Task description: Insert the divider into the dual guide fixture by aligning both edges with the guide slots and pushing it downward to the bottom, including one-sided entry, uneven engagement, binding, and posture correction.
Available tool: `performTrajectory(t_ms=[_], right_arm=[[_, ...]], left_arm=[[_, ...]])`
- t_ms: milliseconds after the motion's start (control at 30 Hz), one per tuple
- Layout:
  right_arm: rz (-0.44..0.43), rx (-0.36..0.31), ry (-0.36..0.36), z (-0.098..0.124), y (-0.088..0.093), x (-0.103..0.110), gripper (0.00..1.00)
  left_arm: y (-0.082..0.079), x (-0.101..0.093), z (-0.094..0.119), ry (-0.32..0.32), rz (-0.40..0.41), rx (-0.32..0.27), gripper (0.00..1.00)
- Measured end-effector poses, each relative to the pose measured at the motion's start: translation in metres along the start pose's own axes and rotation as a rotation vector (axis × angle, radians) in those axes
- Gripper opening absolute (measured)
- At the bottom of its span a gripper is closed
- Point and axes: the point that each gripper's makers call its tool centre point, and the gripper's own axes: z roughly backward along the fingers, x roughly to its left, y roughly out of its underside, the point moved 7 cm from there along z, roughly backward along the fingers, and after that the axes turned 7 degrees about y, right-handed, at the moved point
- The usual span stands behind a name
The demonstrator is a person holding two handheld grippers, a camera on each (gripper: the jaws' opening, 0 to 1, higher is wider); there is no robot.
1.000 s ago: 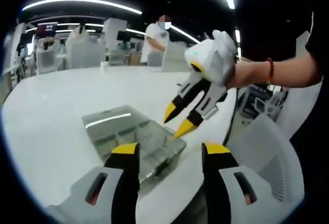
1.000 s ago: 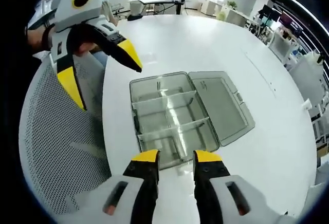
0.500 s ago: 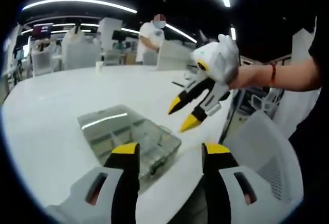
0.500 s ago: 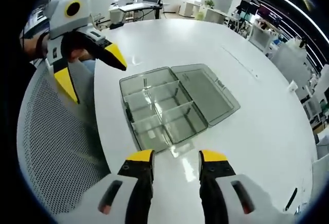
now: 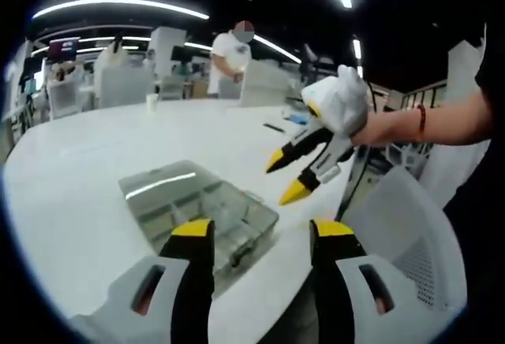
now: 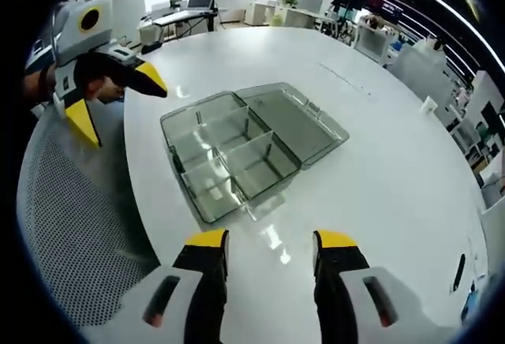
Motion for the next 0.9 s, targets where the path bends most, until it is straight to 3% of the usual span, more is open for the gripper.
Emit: performTrajectory(t_ms=[267, 467, 900], right_arm=[[-0.097, 0.018, 0.022, -0.009, 0.007, -0.003, 0.45], [-0.111, 0.045, 0.031, -0.014, 0.010, -0.002, 0.46], [-0.238, 0.040, 0.083, -0.029, 0.014, -0.005, 0.46]], left_arm=[[0.000, 0.001, 0.001, -0.009, 0.004, 0.004, 0.47], [0.000, 0.003, 0.000, -0.012, 0.008, 0.006, 0.47], [0.004, 0.005, 0.000, -0.017, 0.028, 0.027, 0.47]])
